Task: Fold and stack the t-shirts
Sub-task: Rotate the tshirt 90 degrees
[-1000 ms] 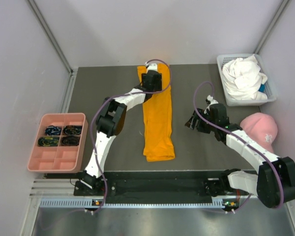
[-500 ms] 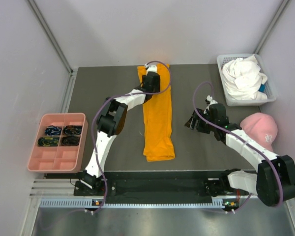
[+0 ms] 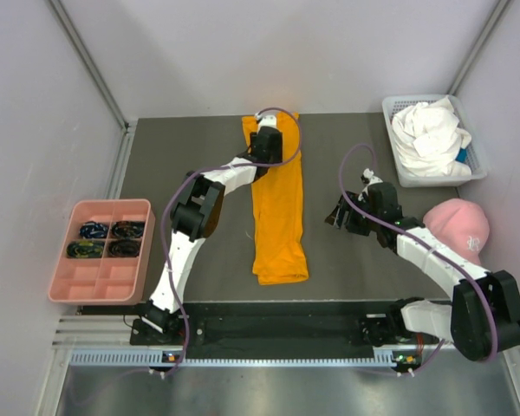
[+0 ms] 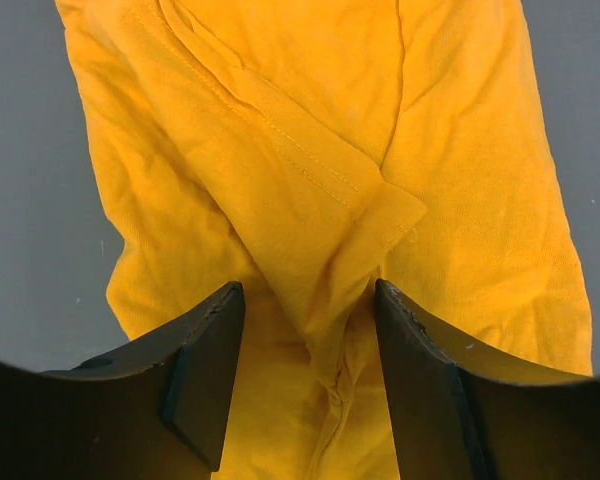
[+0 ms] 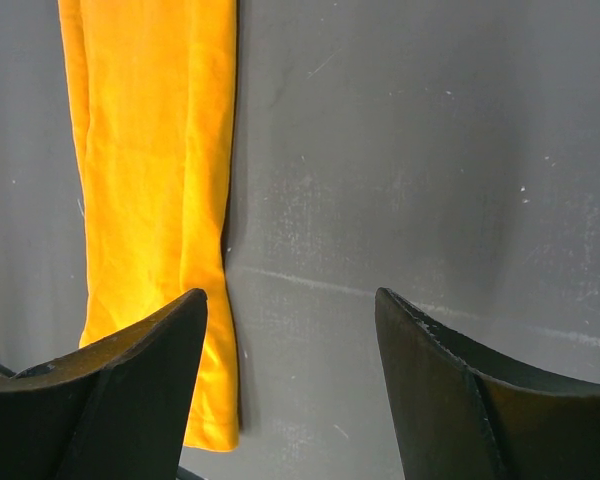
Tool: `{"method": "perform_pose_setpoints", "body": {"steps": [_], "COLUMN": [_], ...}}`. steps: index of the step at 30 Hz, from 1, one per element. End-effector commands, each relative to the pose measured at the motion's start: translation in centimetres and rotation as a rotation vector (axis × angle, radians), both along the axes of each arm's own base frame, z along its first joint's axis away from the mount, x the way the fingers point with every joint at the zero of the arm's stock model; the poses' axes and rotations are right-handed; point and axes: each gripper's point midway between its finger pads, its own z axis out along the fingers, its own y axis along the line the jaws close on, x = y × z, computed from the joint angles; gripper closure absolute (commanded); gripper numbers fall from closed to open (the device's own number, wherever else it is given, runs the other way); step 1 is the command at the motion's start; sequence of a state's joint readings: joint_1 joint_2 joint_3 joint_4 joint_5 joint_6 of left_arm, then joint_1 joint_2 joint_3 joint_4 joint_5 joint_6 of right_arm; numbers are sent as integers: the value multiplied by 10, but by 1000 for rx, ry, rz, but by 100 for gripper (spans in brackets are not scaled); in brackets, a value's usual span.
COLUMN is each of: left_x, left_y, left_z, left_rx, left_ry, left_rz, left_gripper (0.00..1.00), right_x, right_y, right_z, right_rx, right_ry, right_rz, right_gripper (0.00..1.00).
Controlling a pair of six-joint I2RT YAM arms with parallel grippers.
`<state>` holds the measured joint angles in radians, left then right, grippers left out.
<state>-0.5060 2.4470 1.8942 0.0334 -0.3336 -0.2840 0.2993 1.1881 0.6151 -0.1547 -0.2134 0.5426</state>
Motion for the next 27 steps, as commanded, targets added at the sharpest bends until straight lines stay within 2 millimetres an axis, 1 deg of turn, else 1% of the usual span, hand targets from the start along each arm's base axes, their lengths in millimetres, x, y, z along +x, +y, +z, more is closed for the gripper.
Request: {"method": "perform_pose_setpoints", "body": {"steps": [1, 4, 12, 17, 21, 22, 24, 27], "left_x": [7, 6, 7, 7, 7, 7, 7, 7], "left_y": [2, 3, 3, 3, 6, 6, 6, 7], "left_z": [50, 55, 62, 77, 92, 100, 101, 94], "left_rx": [-33, -37, -38, -48, -48, -53, -50, -42], "left_ry": [-94, -105, -116, -139, -159, -173, -174, -164], "left_rz": [14, 13, 15, 14, 23, 26, 24, 25], "left_gripper": [41, 41, 40, 38, 36, 35, 35, 35], "right_x": [3, 4, 4, 4, 4, 4, 4, 4], "right_y": [7, 7, 8, 8, 8, 8, 9, 9], "right_z": [2, 1, 0, 0, 0, 0, 1, 0], "right_rx": [17, 18, 23, 20, 21, 22, 25, 25], "right_ry": [-22, -18, -16, -16, -15, -17, -17, -13], "right_rz": [18, 19, 20, 22, 21, 20, 24, 21], "right_gripper": [32, 32, 32, 32, 32, 32, 32, 32]}}
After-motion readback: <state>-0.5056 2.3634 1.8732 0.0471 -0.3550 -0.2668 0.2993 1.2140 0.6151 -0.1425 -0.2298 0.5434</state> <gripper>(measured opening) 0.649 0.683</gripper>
